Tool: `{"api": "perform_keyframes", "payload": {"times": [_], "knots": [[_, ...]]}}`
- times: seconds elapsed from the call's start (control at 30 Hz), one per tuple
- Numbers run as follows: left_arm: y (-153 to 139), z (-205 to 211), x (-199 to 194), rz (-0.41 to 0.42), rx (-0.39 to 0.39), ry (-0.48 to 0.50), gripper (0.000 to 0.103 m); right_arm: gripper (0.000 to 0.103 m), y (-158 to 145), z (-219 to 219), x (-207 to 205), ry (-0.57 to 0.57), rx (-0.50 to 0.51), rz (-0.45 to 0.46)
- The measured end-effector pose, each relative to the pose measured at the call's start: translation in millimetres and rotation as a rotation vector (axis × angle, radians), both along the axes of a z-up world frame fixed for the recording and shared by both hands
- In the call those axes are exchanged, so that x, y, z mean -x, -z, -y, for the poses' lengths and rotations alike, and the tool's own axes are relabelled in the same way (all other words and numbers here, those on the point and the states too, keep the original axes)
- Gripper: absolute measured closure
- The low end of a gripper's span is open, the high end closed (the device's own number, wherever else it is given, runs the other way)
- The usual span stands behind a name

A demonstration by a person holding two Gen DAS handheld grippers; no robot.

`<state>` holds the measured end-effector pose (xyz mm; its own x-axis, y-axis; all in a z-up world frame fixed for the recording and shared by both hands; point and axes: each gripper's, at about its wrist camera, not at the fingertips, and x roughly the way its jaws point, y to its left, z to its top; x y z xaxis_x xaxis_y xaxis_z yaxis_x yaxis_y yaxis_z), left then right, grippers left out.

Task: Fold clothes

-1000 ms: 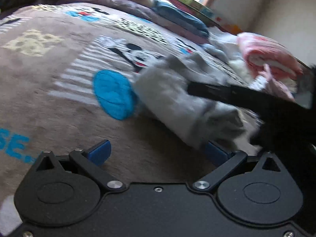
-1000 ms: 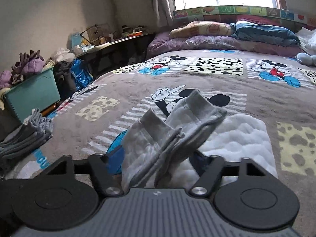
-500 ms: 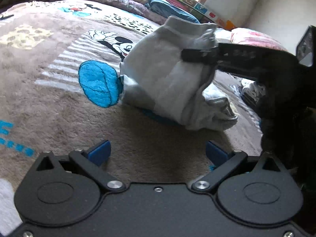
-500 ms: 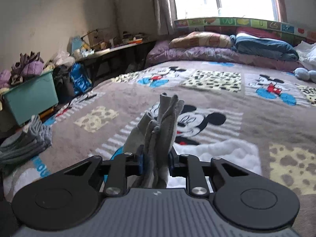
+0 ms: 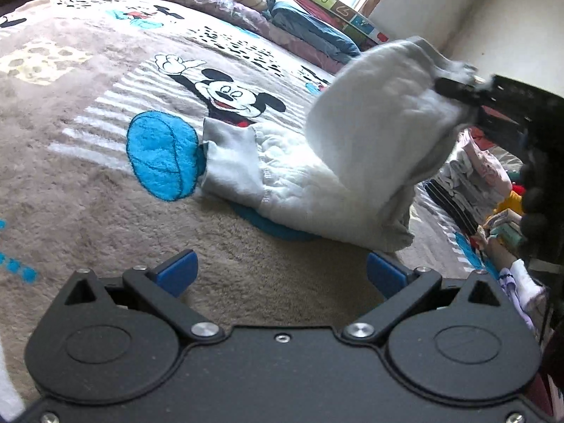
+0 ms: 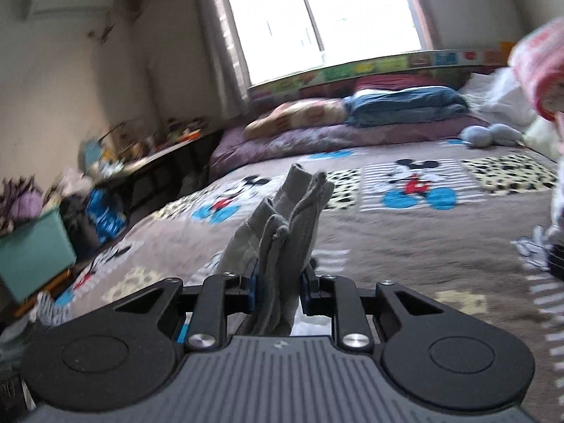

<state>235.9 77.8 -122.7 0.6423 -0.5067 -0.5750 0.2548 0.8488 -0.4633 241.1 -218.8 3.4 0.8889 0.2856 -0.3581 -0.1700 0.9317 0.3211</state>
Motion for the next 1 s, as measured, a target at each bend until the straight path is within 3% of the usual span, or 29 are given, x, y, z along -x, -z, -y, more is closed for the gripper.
{"api": "perform_keyframes", "payload": {"times": [0.37, 0.63, 0.87, 1.0], "knots": [[4, 4, -15, -0.02, 0.005, -0.061, 0.0, 0.079, 35, 102, 3, 0.182, -0.197, -0.037], [5, 1, -26, -0.027, 0.066, -0.114, 0.0, 0.079, 88, 173, 8, 0.312, -0.378, -0.092], [9, 7, -35, -0.039, 0.076, -0.124, 0.0, 0.079, 131, 214, 5, 0.354, -0.495, -0.165], [12, 10, -39, -0.043, 0.079, -0.124, 0.0, 0.077, 142, 230, -2, 0.349, -0.51, -0.18]]}}
